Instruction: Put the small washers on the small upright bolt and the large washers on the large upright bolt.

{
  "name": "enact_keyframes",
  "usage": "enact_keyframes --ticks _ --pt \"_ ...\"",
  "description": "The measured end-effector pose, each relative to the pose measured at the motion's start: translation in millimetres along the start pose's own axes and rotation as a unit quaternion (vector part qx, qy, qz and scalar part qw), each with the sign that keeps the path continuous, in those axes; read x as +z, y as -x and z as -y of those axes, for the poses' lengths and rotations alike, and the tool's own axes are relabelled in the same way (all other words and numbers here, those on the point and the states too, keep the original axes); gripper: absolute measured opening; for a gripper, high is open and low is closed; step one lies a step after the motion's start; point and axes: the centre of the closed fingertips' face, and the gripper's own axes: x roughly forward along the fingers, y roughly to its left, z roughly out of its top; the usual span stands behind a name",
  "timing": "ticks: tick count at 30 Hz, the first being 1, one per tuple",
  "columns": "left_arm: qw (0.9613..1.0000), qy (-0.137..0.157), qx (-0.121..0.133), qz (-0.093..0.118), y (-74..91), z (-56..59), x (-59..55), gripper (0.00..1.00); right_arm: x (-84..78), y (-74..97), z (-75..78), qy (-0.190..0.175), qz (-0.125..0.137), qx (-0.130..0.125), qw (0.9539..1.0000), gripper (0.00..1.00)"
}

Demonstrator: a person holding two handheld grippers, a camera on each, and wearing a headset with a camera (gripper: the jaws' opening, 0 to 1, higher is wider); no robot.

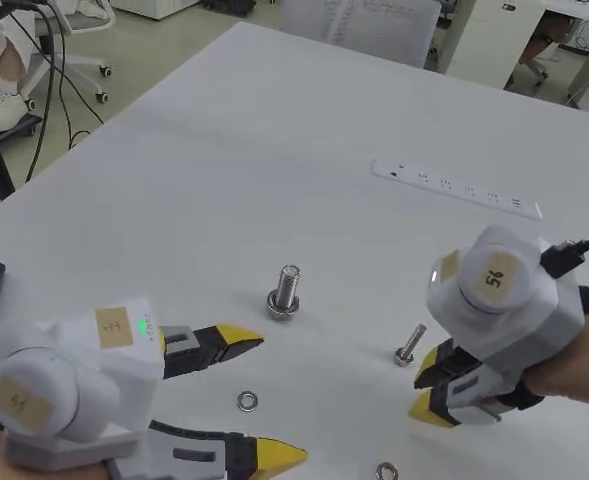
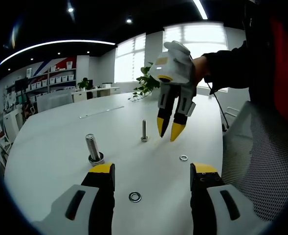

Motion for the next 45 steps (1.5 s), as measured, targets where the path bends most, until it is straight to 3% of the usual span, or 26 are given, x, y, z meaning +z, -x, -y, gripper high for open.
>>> enact_keyframes --ticks 7,14,45 --pt "1.0 -0.003 0.001 0.002 0.2 0.3 2.6 0.61 -0.8 -9.1 -28.4 0.018 -0.006 0.024 0.9995 0.19" --pt "1.0 -0.004 0.002 0.004 0.9 -0.4 5.2 0.61 1.8 -17.0 -46.7 0.033 -0.011 0.038 0.9987 0.19" --pt "0.9999 -0.008 0.003 0.01 3.3 0.9 9.1 0.59 -6.7 -27.7 -48.0 0.062 -0.028 0.007 0.9976 0.18"
